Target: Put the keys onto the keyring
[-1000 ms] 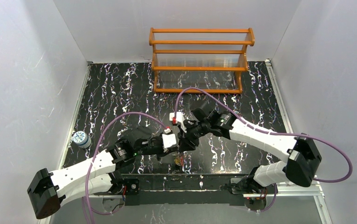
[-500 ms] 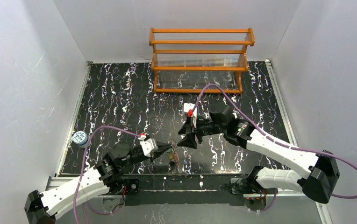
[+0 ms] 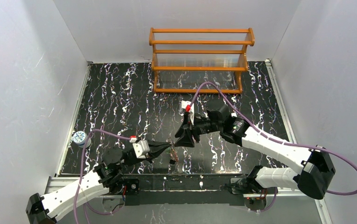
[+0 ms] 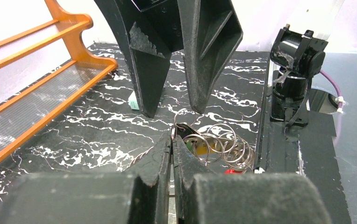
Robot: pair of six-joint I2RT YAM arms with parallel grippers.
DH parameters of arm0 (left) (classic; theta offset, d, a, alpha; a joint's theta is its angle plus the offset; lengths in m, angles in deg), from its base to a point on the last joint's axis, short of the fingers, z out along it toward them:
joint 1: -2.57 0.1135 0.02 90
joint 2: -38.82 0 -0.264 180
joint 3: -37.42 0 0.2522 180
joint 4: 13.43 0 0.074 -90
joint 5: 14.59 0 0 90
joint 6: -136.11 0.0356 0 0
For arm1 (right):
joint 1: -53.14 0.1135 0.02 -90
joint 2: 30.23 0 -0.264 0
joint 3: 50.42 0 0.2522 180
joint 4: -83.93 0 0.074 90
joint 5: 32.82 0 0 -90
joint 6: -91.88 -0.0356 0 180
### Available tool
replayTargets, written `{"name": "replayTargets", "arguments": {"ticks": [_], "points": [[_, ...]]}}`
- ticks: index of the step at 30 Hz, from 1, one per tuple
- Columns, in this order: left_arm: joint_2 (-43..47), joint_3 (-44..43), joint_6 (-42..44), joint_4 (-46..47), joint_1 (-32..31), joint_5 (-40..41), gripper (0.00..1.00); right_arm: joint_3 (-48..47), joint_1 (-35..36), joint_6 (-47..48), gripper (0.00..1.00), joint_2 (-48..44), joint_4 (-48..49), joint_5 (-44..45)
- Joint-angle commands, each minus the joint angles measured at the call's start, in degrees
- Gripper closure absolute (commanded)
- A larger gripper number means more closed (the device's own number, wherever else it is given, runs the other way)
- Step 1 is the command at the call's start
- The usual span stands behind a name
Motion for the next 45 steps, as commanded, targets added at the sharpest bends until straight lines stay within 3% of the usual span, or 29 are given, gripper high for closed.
{"name": "replayTargets", "arguments": {"ticks": [1,17,25,27,45], "points": [[-1.88,-0.9,-0.56,3.75,-0.23,0.81,1.0,-2.57,-0.11,-1.75,0.44,0.79,1.42,-1.56],[-3.56,-1.28,-0.23,3.85,-0.23,0.75,1.0,-3.61,-0.11,2.01,0.57,2.54,-6.0,-0.35],[-3.64,-1.2,-0.28,3.85,-0.24,0.71,1.0,-3.49,-0.13,1.96,0.93,2.4,-5.82,-1.0],[-3.48,-1.17,-0.31,3.85,-0.24,0.65,1.0,-3.26,-0.11,2.53,0.99,2.05,-5.9,-1.3],[-1.15,-1.19,-0.19,4.03,-0.23,-0.59,1.0,-1.17,-0.11,3.11,0.99,5.24,-5.61,-1.22]]}}
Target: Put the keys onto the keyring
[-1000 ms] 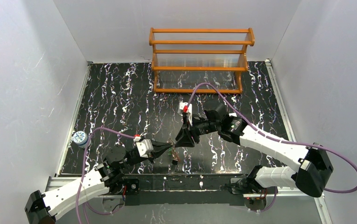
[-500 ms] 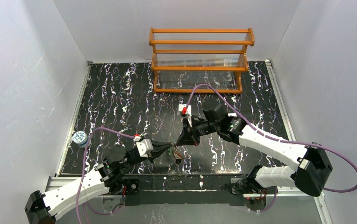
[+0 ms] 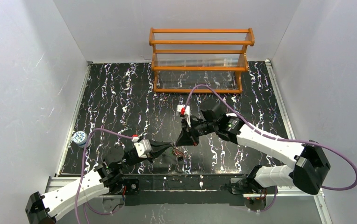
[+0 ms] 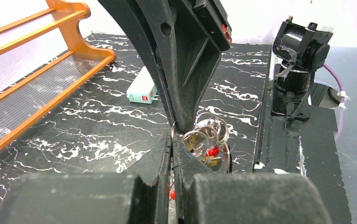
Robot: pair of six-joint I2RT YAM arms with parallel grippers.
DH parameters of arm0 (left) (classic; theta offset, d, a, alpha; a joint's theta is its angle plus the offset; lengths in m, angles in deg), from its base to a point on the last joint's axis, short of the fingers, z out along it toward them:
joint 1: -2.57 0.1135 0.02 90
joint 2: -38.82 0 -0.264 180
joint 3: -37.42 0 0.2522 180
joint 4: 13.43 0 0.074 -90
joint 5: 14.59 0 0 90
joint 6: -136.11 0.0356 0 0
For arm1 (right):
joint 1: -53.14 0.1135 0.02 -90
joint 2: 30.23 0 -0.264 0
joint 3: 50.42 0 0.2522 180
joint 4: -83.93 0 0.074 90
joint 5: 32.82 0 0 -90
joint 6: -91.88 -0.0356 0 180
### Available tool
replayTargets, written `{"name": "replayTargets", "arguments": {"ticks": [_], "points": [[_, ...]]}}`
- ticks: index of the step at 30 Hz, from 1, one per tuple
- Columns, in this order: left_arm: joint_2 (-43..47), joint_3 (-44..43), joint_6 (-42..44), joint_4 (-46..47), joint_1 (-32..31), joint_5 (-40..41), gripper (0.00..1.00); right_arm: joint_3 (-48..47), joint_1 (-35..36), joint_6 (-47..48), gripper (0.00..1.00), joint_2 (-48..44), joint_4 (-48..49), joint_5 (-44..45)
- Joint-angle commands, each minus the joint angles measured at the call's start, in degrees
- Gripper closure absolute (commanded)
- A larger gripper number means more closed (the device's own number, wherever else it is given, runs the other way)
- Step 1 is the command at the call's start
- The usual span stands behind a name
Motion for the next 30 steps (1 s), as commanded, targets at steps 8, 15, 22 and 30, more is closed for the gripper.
{"name": "replayTargets", "arguments": {"ticks": [8,15,22,30], "points": [[0.34,-1.01,-0.09,4.55,-0.23,-1.91,1.0,-1.91,-0.11,0.57,0.99,4.99,0.67,-3.48],[0.28,-0.84,-0.38,4.54,-0.25,-2.37,1.0,-0.42,-0.11,2.33,0.57,0.54,3.89,-1.81],[0.15,-0.91,-0.52,4.57,-0.23,-2.48,1.0,4.55,-0.11,2.46,0.42,-7.52,12.35,0.18],[-0.19,-0.98,-0.67,5.31,-0.23,-2.55,1.0,4.91,-0.11,2.31,0.53,-4.7,15.82,-4.37]]}}
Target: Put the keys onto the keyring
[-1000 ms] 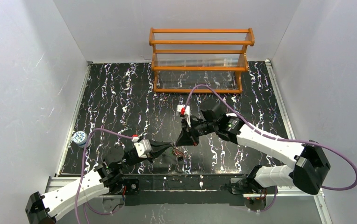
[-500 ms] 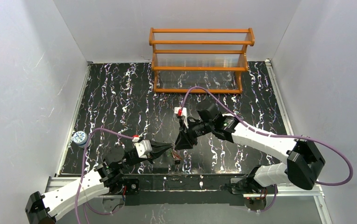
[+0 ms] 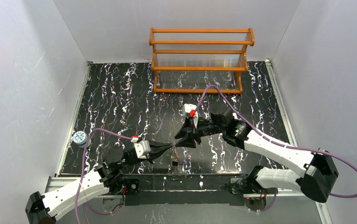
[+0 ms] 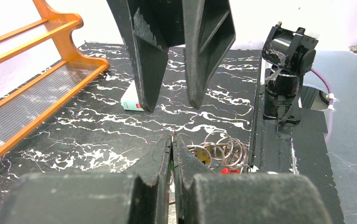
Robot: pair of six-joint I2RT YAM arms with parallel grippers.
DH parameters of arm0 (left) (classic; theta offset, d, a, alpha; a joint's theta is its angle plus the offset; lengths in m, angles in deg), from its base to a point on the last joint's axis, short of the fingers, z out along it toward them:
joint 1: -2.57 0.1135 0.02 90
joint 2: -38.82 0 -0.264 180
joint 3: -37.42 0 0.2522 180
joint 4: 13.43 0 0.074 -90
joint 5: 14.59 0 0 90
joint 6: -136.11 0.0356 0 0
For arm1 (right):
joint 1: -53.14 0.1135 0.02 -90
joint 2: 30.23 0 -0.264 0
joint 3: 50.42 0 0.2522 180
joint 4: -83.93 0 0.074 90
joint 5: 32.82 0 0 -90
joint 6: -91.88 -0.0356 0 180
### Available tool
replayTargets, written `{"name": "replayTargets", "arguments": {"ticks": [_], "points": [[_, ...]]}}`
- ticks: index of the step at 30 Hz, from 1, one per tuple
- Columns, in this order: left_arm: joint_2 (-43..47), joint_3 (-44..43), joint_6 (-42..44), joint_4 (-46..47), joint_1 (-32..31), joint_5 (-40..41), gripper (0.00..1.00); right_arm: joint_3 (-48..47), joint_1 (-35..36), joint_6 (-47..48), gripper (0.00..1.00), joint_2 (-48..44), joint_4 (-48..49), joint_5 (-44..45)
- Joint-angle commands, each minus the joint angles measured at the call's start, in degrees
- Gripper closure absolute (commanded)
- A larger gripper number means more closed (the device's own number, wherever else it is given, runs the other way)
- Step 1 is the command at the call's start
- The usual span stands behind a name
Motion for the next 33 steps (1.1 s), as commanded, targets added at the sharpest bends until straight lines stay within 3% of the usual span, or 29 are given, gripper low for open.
{"name": "replayTargets", "arguments": {"ticks": [1,11,30,33], "points": [[0.04,-1.03,-0.48,3.83,-0.23,-0.5,1.0,0.1,-0.11,0.69,0.54,2.44,4.46,-3.07],[-0.4,-0.95,-0.85,4.31,-0.26,-0.65,1.0,0.09,-0.11,0.91,0.7,5.84,5.61,-3.45],[-0.52,-1.05,-0.77,4.76,-0.23,-0.54,1.0,2.73,-0.11,5.49,0.63,5.13,4.81,-4.03],[-0.59,-1.03,-0.81,4.75,-0.28,-0.52,1.0,4.0,-0.11,5.8,0.67,4.09,5.83,-3.18]]}}
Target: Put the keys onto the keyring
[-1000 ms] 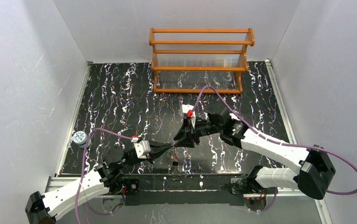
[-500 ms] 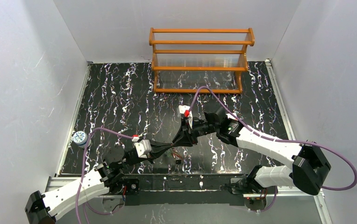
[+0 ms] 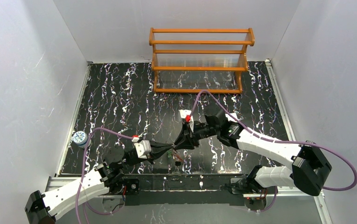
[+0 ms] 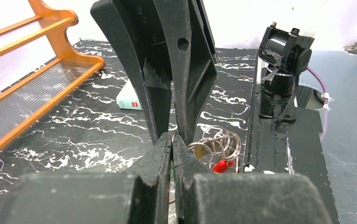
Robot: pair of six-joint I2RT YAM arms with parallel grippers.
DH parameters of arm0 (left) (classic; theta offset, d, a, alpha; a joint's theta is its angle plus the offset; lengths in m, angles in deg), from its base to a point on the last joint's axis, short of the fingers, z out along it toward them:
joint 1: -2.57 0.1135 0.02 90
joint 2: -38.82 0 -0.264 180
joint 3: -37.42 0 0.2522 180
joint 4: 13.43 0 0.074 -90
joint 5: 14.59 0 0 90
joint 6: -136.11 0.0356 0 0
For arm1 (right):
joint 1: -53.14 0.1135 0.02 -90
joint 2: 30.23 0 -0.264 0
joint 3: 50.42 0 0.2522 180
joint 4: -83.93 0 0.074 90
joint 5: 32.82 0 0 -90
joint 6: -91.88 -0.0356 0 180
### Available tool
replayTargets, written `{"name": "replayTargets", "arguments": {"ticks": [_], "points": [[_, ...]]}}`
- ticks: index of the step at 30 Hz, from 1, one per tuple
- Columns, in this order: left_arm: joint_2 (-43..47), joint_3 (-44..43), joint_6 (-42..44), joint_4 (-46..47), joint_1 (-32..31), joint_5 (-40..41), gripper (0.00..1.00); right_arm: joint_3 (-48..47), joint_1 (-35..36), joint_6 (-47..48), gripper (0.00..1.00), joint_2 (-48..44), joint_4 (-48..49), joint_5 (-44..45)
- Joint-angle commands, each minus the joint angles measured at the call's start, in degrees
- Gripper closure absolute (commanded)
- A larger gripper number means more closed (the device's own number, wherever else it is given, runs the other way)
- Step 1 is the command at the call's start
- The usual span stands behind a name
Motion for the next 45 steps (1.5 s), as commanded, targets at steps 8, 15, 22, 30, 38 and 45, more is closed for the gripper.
{"name": "replayTargets", "arguments": {"ticks": [8,15,22,30,38,45], "points": [[0.17,-0.95,-0.2,3.92,-0.23,-0.33,1.0,3.17,-0.11,-1.76,0.67,-3.31,8.56,-0.74],[-0.09,-0.95,-0.45,4.18,-0.24,-0.52,1.0,3.14,-0.11,-3.39,0.6,-2.86,10.69,-0.68],[-0.11,-0.95,-0.45,4.36,-0.23,-0.55,1.0,2.61,-0.16,-3.41,0.86,-1.0,10.89,-1.88],[0.17,-0.86,-0.51,4.29,-0.23,0.12,1.0,1.25,-0.11,2.21,0.99,-2.66,3.41,1.1],[0.64,-7.82,4.55,-14.23,-0.23,5.24,0.81,-5.63,-0.11,8.28,0.99,-2.23,-11.05,3.57],[-3.38,-17.19,8.37,-33.06,-0.23,8.39,0.67,-13.81,-0.03,13.14,0.99,1.79,-25.16,6.71]]}}
